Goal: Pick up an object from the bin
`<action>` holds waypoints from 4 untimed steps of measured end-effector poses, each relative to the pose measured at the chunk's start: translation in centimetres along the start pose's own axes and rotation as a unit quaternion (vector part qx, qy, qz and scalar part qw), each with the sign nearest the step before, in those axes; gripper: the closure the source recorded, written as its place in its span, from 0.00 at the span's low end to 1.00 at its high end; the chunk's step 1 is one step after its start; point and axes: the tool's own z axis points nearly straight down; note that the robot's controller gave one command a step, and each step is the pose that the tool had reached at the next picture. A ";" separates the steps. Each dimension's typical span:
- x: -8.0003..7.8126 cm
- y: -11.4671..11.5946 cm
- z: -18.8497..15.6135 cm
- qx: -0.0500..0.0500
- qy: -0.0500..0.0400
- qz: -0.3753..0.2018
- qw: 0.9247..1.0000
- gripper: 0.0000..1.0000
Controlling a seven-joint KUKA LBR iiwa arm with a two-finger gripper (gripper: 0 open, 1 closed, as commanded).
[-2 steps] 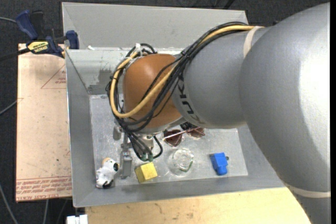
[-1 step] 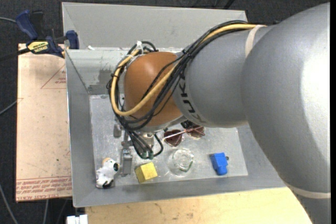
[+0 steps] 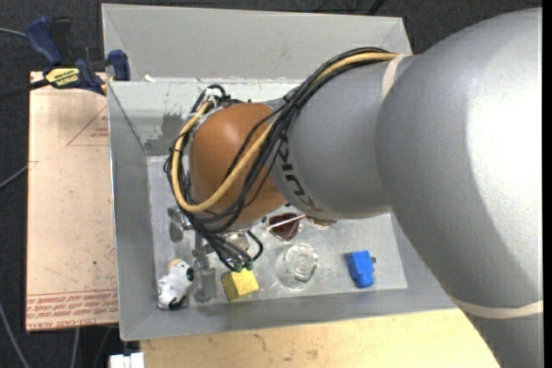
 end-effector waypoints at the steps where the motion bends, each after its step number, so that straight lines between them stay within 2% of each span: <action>1: 0.6 1.5 -0.3 -0.001 0.002 -0.112 0.994 0.00; 2: 1.6 2.6 -1.0 -0.001 0.002 -0.174 0.985 0.00; 3: 1.2 2.2 3.2 0.004 -0.001 -0.304 0.953 0.00; 4: 1.1 2.5 3.7 -0.001 0.000 -0.278 0.960 1.00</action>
Offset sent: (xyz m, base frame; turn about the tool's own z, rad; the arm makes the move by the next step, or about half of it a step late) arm -0.0213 0.0207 0.0105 -0.3506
